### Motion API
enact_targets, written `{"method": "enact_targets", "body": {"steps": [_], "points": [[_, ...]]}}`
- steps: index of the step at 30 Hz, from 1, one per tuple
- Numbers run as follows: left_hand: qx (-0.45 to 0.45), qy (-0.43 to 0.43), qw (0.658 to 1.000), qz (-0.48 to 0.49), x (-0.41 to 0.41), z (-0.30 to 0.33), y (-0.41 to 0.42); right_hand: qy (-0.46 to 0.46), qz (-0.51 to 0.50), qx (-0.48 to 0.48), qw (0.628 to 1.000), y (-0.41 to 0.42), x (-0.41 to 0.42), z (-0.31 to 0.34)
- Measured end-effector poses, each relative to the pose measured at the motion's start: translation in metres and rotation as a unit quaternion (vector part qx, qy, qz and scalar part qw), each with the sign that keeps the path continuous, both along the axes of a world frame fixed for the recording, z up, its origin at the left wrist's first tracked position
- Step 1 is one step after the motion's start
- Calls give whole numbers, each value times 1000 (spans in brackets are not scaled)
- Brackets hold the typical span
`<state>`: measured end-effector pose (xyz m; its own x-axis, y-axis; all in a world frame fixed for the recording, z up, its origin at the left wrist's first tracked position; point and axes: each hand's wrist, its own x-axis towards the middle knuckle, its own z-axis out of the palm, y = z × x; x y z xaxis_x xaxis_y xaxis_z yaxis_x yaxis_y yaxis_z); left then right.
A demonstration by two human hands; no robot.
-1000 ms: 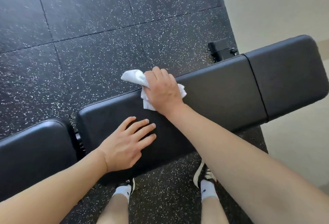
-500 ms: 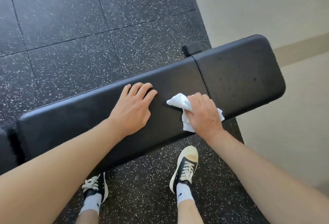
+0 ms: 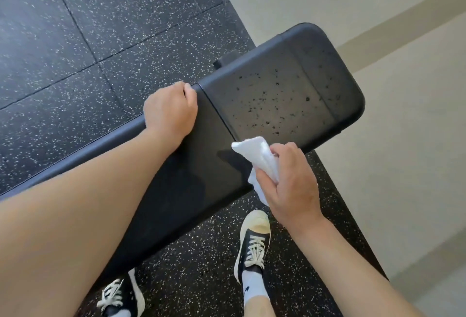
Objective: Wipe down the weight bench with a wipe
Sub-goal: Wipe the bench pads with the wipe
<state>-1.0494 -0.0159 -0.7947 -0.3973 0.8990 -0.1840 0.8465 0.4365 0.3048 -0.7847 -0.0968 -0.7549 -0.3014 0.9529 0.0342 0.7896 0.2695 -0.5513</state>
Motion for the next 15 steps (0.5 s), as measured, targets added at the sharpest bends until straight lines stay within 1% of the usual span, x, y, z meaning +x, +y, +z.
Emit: {"method": "enact_targets", "body": {"steps": [3, 7, 12, 15], "points": [[-13, 28, 998, 52, 1, -6, 6, -25, -7, 28, 999, 28, -18, -15], [-28, 31, 998, 53, 2, -7, 7, -52, -30, 71, 996, 59, -64, -35], [-23, 42, 998, 49, 0, -16, 7, -28, -63, 109, 992, 126, -139, -45], [-21, 47, 998, 40, -1, -19, 8, -26, -68, 105, 992, 167, -174, -45]]}}
